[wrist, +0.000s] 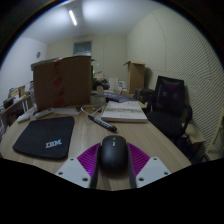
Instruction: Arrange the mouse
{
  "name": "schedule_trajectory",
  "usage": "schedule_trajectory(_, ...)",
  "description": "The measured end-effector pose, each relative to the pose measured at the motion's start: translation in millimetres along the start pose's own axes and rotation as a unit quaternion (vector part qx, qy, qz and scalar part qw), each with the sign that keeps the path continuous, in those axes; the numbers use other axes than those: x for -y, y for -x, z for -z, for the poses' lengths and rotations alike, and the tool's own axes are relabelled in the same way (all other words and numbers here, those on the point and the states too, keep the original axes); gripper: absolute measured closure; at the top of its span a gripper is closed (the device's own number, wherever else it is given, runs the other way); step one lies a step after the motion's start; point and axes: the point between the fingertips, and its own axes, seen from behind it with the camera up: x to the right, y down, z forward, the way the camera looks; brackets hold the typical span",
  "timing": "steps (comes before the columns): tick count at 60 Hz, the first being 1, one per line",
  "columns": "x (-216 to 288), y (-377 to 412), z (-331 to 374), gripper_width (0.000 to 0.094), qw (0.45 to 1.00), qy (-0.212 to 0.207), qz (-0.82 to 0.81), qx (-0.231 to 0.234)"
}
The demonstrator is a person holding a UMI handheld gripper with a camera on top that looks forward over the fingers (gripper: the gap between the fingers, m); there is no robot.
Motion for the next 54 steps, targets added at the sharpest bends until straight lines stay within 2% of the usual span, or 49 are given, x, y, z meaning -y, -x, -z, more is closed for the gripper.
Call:
schedule_trajectory(8, 5, 4, 8, 0.058, 1.0, 0.008, -0.007, 0.0)
schedule_trajectory(15, 71, 38, 31, 0.058, 0.999, -0.051, 0.008, 0.014)
schedule_trajectory(18, 102, 70, 38, 0.0581, 0.997, -0.072, 0.008, 0.034)
schedule_trajectory(21, 130, 111, 37, 0.0581, 0.994, -0.085, 0.019, 0.061)
schedule_trajectory(25, 140, 169, 30, 0.0582, 0.991, -0.089, 0.036, 0.09)
schedule_trajectory(29, 131, 211, 18, 0.0584, 0.989, -0.068, 0.054, 0.117)
schedule_trajectory(33, 98, 248, -4, 0.0585, 0.988, -0.036, 0.069, 0.134)
schedule_trajectory(42, 29, 254, -37, 0.0581, 0.987, 0.061, 0.067, 0.131)
schedule_trajectory(46, 23, 252, -33, 0.0575, 0.986, 0.09, 0.045, 0.134)
schedule_trajectory(51, 17, 253, -34, 0.05, 0.983, 0.11, 0.054, 0.14)
schedule_trajectory(52, 16, 253, -35, 0.0508, 0.982, 0.115, 0.056, 0.141)
schedule_trajectory(53, 14, 252, -35, 0.044, 0.981, 0.121, 0.058, 0.141)
schedule_trajectory(54, 13, 251, -31, 0.0467, 0.98, 0.127, 0.059, 0.141)
